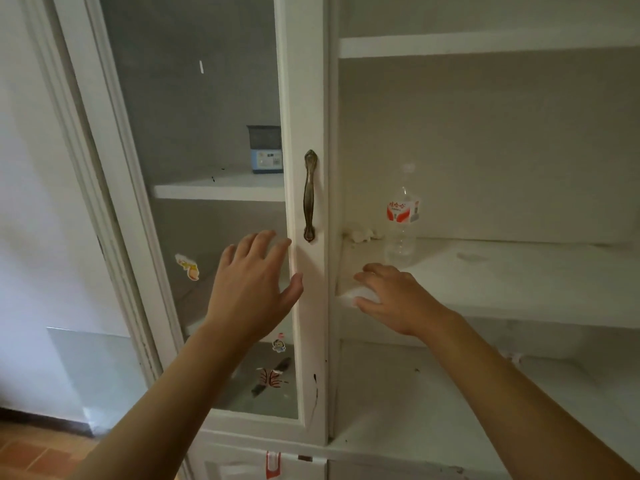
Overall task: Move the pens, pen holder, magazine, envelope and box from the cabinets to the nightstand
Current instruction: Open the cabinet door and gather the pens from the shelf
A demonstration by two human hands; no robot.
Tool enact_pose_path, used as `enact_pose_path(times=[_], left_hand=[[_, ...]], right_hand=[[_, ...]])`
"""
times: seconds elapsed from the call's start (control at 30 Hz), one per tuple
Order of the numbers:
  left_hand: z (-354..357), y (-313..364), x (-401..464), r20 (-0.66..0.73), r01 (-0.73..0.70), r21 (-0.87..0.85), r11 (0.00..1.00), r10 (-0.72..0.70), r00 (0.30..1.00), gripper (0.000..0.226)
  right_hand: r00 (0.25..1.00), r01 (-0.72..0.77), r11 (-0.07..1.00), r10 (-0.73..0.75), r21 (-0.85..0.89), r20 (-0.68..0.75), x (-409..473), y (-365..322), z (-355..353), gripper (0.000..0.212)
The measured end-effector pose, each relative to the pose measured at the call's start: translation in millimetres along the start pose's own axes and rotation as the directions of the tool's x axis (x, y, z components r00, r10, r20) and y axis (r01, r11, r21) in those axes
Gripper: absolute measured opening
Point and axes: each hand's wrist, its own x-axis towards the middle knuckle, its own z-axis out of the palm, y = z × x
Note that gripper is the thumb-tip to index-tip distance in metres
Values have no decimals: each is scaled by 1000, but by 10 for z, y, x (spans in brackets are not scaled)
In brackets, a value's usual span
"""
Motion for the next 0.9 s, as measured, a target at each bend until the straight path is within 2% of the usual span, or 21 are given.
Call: enact_pose_path(times=[0.37,0.63,0.9], left_hand=[[70,153,283,-135,125,52,991,-118,984,63],[138,345,500,-239,235,23,972,-223,945,80],[143,439,635,-310,282,-65,957,-288,906,71]], right_hand=[[993,113,985,-116,132,16,272,249,92,67],[983,181,976,-178,121,-33,359,352,162,67],[980,196,972,-192,130,-42,381,397,193,66]])
